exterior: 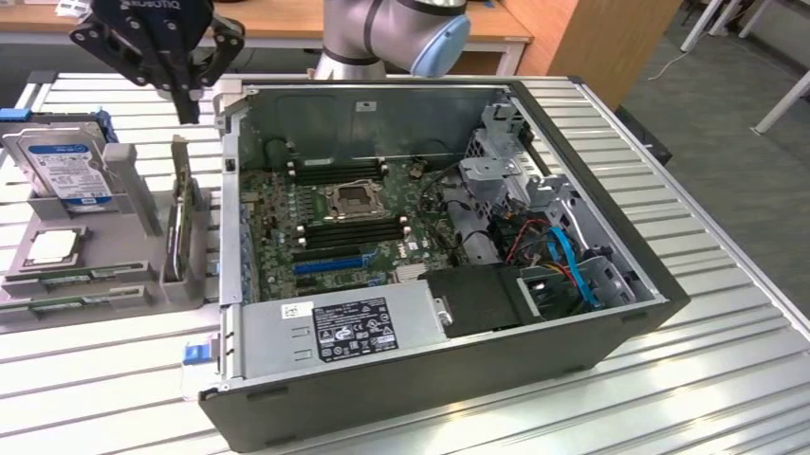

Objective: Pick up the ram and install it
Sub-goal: 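Reach for the ram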

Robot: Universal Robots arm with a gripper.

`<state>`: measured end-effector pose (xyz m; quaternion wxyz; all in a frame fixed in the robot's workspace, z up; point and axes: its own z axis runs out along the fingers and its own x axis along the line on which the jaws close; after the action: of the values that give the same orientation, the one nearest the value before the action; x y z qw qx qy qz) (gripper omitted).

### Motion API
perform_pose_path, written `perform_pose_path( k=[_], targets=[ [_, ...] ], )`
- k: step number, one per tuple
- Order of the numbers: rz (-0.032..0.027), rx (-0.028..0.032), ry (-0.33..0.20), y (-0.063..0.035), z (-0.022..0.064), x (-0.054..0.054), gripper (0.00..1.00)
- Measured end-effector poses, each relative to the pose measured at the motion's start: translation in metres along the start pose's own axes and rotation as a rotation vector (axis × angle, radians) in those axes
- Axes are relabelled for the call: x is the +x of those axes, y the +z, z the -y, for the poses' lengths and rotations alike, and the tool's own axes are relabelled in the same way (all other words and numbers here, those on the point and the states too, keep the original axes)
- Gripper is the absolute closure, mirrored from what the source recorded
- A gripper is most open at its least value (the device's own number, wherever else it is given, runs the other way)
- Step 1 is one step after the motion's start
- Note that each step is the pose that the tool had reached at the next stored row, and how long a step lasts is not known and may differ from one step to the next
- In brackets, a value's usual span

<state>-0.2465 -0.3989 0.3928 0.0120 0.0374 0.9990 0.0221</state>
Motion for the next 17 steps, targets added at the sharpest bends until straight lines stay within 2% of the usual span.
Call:
perform_pose_path(
  k=[17],
  targets=[
    [0.0000,0.0000,0.000,-0.0008,0.0026,0.035,0.90]
  ],
)
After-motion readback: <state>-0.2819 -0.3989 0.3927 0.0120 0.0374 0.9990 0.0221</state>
